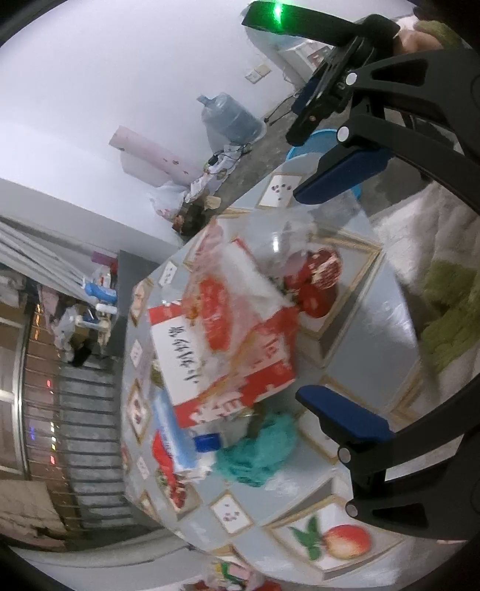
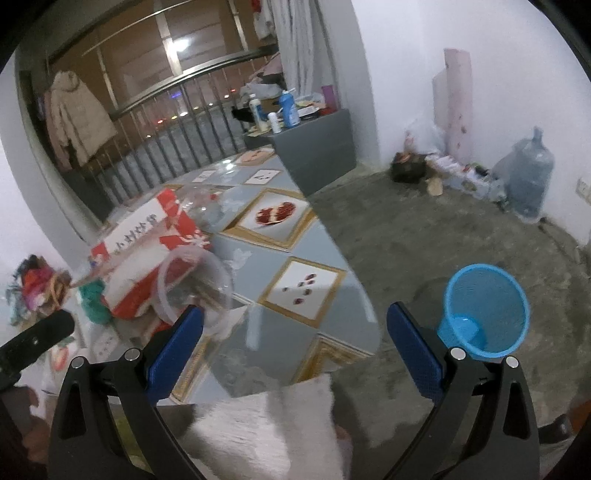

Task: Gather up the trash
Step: 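Close the right gripper on the clear cup rim while the left grips the clear bag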

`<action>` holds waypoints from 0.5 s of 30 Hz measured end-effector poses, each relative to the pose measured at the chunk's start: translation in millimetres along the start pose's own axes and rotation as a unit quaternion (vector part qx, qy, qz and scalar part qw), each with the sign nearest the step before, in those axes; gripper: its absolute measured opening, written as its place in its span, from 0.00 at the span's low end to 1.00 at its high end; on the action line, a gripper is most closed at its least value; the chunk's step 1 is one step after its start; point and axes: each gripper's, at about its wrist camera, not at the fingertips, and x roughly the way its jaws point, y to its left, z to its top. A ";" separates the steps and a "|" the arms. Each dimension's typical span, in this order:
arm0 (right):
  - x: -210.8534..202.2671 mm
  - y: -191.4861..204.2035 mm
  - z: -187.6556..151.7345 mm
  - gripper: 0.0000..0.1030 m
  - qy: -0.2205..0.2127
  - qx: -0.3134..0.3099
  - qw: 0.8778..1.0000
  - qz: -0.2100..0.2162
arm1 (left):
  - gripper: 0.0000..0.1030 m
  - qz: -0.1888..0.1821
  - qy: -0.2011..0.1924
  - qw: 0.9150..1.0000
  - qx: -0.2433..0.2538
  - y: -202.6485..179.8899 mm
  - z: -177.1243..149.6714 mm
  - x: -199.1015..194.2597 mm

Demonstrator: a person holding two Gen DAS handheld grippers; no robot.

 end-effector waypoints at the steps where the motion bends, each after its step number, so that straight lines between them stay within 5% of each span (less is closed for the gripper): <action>1: 1.6 3.1 0.1 0.94 0.000 -0.005 1.000 0.005 | 0.92 -0.002 -0.003 1.000 0.000 4.0 4.2 0.8; 10: 5.0 41.4 -2.3 0.91 -0.015 -0.101 0.994 0.034 | 0.92 -0.002 -0.054 0.999 0.001 49.3 28.4 -9.2; 15: 6.7 63.4 -5.5 0.87 -0.018 -0.161 0.986 0.041 | 0.91 -0.013 -0.085 0.995 0.052 51.8 33.4 -17.6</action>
